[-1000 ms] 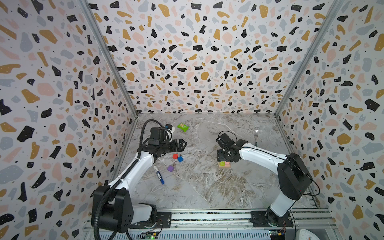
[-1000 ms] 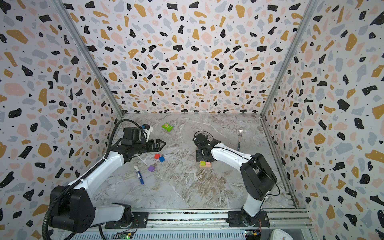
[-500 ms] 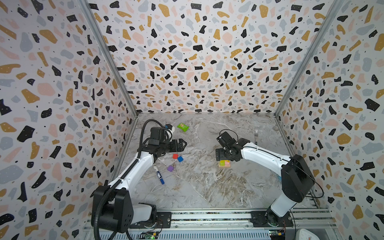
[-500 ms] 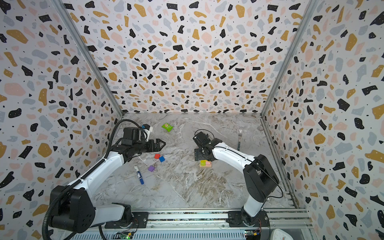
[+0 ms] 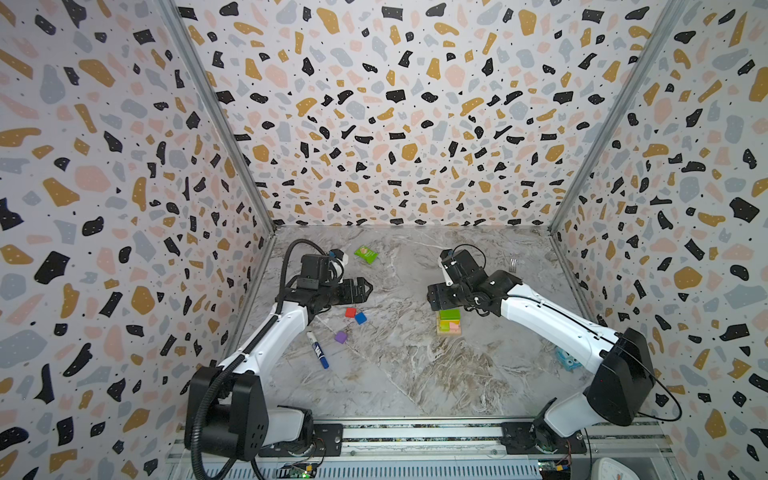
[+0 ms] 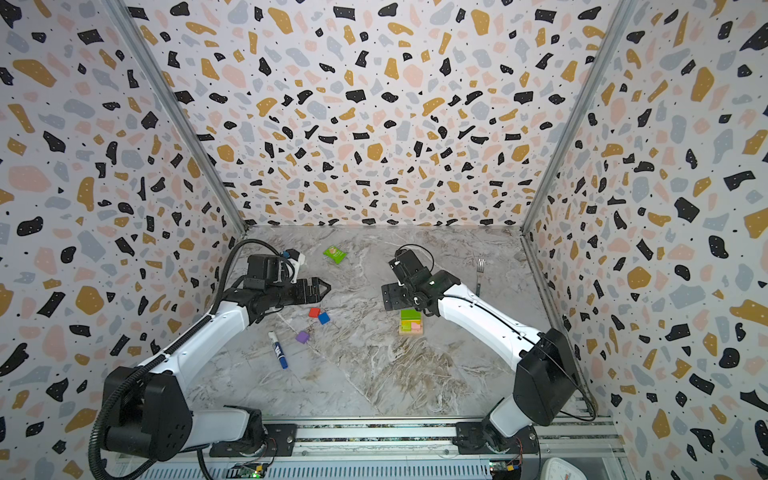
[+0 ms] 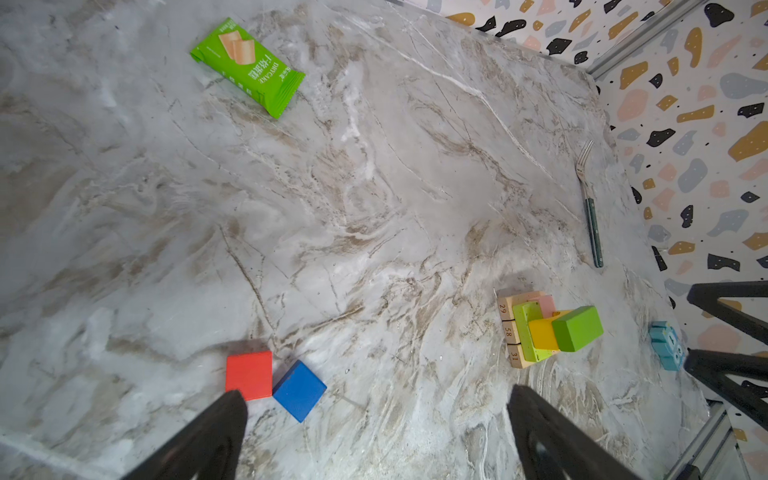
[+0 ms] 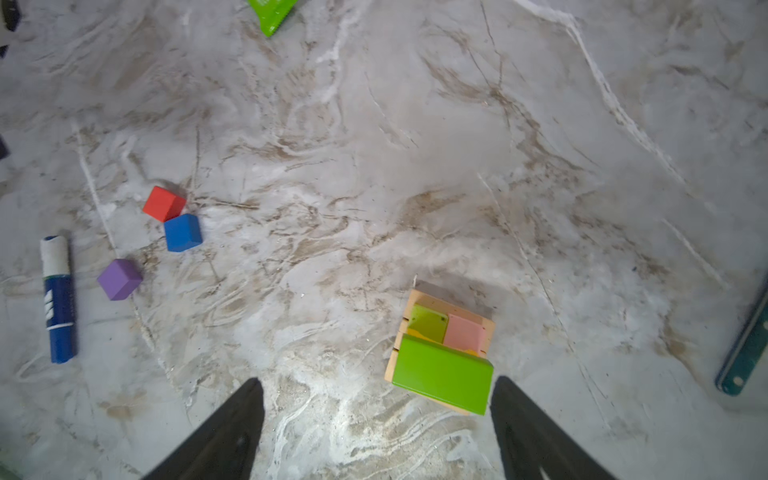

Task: Build the wood block tower
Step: 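Move the open right gripper over the blue cube beside the red cube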

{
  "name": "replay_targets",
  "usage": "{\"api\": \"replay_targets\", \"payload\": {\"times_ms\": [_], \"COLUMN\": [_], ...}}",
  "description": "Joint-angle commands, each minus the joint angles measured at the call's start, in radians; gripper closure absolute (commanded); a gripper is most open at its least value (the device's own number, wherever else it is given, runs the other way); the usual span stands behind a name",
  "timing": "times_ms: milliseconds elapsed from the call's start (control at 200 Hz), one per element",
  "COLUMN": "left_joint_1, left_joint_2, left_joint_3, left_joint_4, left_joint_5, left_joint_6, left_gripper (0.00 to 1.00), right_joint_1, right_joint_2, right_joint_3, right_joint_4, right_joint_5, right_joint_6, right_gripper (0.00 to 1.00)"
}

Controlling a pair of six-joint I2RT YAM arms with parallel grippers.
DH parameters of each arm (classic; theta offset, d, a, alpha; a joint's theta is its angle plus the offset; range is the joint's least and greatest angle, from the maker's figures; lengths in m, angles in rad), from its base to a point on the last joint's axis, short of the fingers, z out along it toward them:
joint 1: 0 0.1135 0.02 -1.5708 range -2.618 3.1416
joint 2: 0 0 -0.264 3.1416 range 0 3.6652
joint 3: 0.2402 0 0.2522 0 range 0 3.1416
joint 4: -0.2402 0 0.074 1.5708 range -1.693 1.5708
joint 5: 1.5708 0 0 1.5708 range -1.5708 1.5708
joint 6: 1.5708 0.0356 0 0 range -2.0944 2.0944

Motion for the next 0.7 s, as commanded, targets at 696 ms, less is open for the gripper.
{"api": "replay_targets", "payload": {"times_ms": [696], "left_joint_1": [0.150], "left_joint_2": [-0.009], "left_joint_3": [-0.021], "left_joint_4": [0.058], "left_joint_5": [-0.022], "left_joint_6": [-0.061], "left_gripper": [0.01], "right_joint_1": [0.175], "right_joint_2": [0.267], "right_joint_3": [0.147], "right_joint_4": [0.205], "right_joint_5": [-0.165], "right_joint_6": [-0.140], "right_gripper": [0.30]}}
